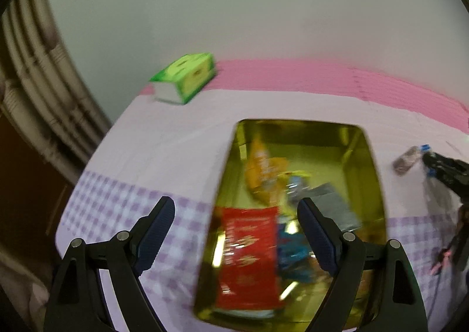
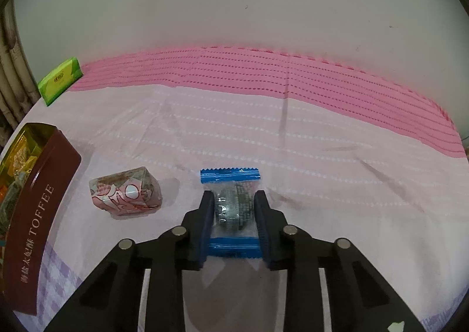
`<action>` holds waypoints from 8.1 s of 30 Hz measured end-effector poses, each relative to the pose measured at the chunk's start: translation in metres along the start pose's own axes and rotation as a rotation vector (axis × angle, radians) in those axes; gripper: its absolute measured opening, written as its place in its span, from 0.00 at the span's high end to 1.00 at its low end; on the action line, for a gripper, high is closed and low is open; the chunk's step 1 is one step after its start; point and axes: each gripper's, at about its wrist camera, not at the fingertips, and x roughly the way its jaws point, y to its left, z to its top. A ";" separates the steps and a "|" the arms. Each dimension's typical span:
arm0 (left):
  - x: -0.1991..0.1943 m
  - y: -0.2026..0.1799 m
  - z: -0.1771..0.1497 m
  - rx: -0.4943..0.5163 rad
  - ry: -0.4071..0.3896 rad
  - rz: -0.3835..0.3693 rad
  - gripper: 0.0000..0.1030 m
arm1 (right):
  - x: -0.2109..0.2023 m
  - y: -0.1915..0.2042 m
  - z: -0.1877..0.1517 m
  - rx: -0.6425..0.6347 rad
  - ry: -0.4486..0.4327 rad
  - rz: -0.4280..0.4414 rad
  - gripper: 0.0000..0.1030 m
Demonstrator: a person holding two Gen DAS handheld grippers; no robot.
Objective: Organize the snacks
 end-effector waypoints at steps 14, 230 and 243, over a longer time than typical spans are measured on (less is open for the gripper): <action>0.005 -0.123 0.031 0.191 -0.004 -0.200 0.17 | -0.023 -0.048 -0.025 0.078 -0.004 -0.090 0.77; 0.043 -0.079 0.024 0.102 0.208 -0.147 0.52 | -0.037 -0.079 -0.048 0.128 -0.009 -0.138 0.76; 0.053 -0.073 0.028 0.076 0.222 -0.189 0.51 | -0.046 -0.071 -0.049 0.131 0.003 -0.129 0.77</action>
